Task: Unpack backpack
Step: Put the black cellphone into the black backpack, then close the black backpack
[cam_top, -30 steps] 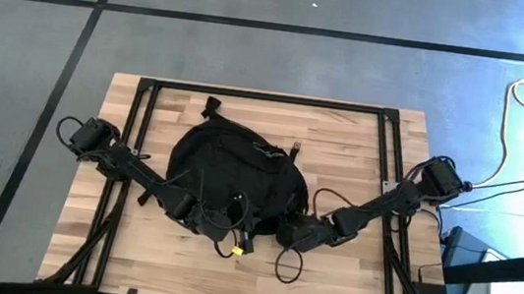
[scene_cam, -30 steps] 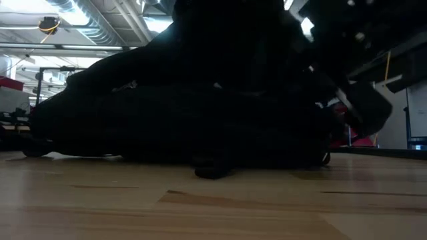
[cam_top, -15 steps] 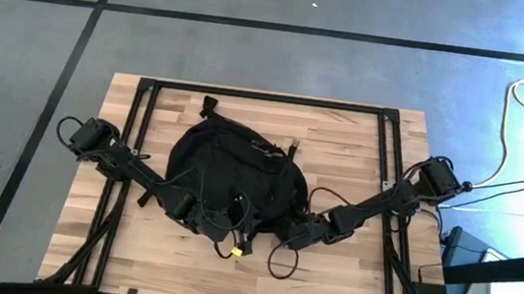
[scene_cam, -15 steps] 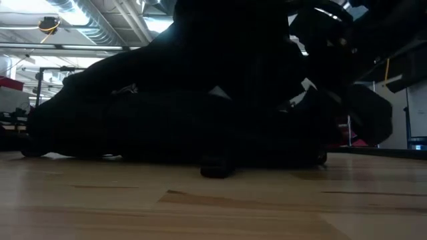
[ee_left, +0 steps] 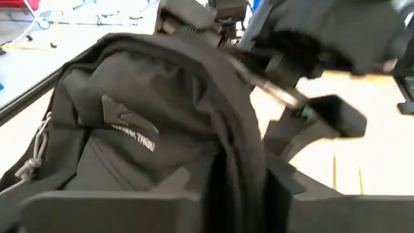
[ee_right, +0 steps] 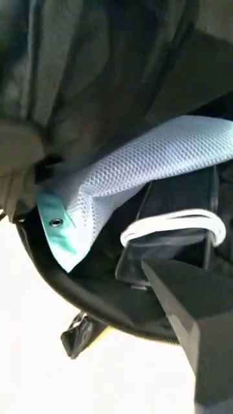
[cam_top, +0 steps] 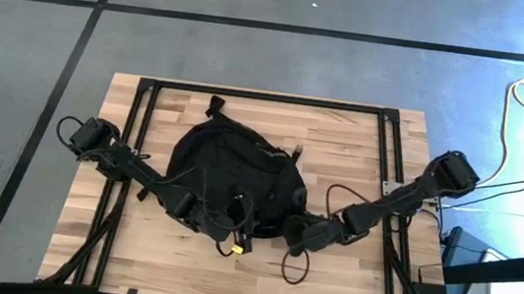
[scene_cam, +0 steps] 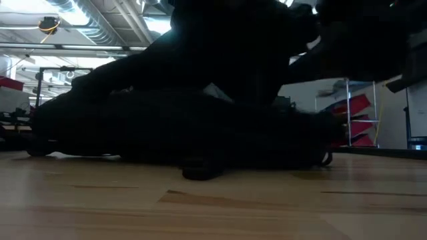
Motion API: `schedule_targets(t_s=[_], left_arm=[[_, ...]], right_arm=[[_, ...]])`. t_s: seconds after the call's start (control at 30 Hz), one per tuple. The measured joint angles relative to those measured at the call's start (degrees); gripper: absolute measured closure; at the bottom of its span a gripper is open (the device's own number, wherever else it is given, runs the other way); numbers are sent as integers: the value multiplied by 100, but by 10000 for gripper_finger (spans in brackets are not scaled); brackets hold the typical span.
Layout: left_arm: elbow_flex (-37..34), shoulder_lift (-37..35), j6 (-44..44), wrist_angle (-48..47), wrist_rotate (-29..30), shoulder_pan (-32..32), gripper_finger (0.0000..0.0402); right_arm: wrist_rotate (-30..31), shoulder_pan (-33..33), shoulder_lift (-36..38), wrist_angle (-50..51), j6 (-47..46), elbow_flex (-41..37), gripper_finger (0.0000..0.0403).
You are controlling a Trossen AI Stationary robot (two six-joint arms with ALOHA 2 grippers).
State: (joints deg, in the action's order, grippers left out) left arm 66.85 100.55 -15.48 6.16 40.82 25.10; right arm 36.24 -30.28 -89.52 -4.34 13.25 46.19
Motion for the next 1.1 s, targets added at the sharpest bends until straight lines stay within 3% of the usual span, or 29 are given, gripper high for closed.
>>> schedule_targets(t_s=[0.17,0.33,0.47,0.6,0.77,0.9,0.97,1.1], left_arm=[[-2,0,-161,-185,-129,-126,210],[-2,0,-305,-268,-733,-270,100],[-2,0,-192,-293,-1003,-348,43],[-11,-256,109,-335,-874,-177,31],[4,-800,889,-293,356,477,30],[2,-945,982,-883,1068,1072,30],[2,-950,424,-1563,1191,1323,30],[-2,-944,-2065,-3405,1161,1647,30]], right_arm=[[-11,-267,204,131,-467,7,67],[-128,-452,195,87,-620,4,68],[-133,-468,195,88,-763,4,68],[-130,-464,195,82,-1016,4,68],[-138,-457,195,-247,-1300,4,68],[-412,-457,193,-877,-1285,2,68],[-658,-457,193,-1464,-1282,2,68],[-1296,-428,193,-2542,-1299,11,68]])
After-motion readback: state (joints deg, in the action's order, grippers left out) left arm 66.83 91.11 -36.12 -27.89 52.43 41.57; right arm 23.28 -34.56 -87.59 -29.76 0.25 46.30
